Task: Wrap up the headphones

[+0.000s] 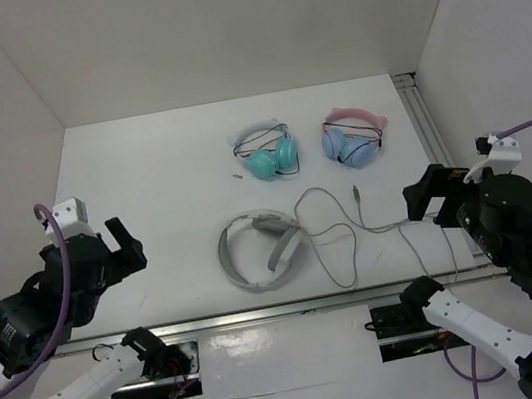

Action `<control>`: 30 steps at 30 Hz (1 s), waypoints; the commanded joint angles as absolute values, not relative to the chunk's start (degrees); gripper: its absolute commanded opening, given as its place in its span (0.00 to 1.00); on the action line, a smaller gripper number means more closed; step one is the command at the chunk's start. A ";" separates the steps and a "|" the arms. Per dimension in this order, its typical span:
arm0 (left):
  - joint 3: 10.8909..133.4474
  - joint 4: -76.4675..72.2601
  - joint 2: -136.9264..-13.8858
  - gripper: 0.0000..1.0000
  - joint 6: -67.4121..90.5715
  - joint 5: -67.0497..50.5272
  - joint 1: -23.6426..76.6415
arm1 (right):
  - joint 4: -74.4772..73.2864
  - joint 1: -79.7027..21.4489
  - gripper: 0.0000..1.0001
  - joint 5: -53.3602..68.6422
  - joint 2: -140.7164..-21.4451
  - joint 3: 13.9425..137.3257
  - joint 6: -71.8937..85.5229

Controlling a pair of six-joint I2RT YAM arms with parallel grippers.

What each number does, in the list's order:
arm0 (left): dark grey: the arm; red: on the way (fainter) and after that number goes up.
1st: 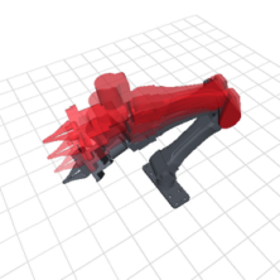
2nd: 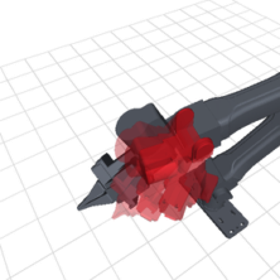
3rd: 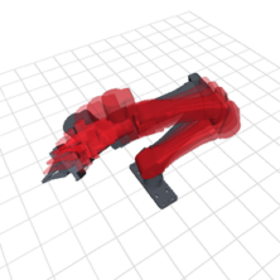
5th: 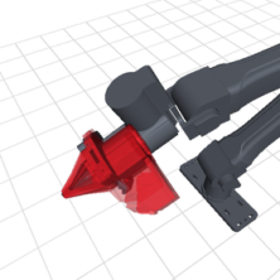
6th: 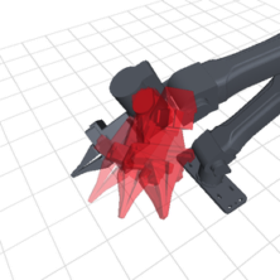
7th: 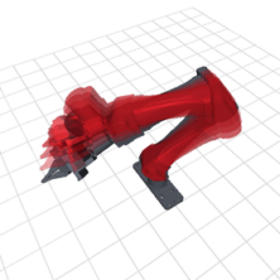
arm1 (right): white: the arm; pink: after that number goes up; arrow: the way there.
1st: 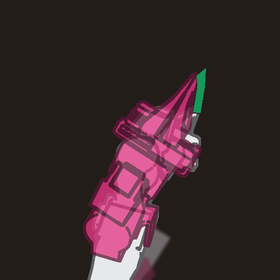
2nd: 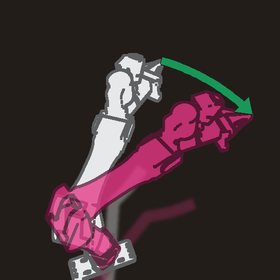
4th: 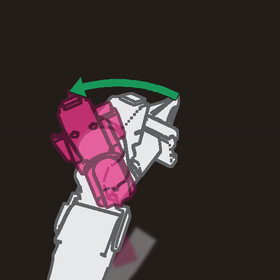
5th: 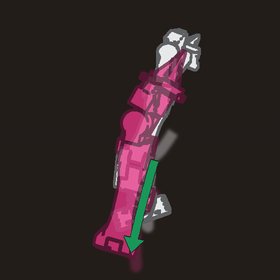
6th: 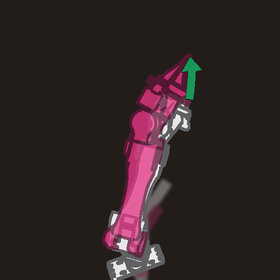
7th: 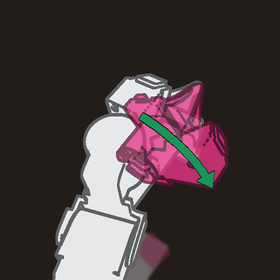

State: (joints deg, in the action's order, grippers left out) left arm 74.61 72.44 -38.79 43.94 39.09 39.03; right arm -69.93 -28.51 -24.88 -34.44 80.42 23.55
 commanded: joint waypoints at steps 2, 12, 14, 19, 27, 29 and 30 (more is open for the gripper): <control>74.18 72.60 -38.14 1.00 44.74 39.29 38.76 | -69.80 -28.92 1.00 -25.41 -33.84 82.35 24.08; 69.36 63.47 -43.66 1.00 40.35 30.86 38.76 | -58.04 -28.92 1.00 -16.20 -31.39 75.77 24.17; 68.21 60.48 -47.27 1.00 40.95 27.71 38.76 | -54.07 -28.92 1.00 -13.99 -30.15 74.18 24.17; 62.78 51.98 -56.33 1.00 44.46 20.31 39.37 | -45.90 -29.44 1.00 -6.53 -26.46 68.83 23.64; 47.83 30.74 -66.52 1.00 54.49 20.92 43.76 | -42.10 -29.44 1.00 5.09 -26.98 61.44 22.59; 44.49 25.95 -70.20 1.00 55.72 20.92 44.38 | -42.10 -29.44 1.00 5.88 -27.50 61.44 21.97; 43.78 24.10 -71.44 1.00 55.72 20.92 44.38 | -42.10 -29.44 1.00 6.41 -27.51 61.44 21.36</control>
State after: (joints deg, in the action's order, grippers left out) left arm 46.04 36.86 -68.49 52.14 21.58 43.77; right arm -47.07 -29.04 1.72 -26.89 61.36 23.44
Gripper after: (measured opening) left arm 1.001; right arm 0.999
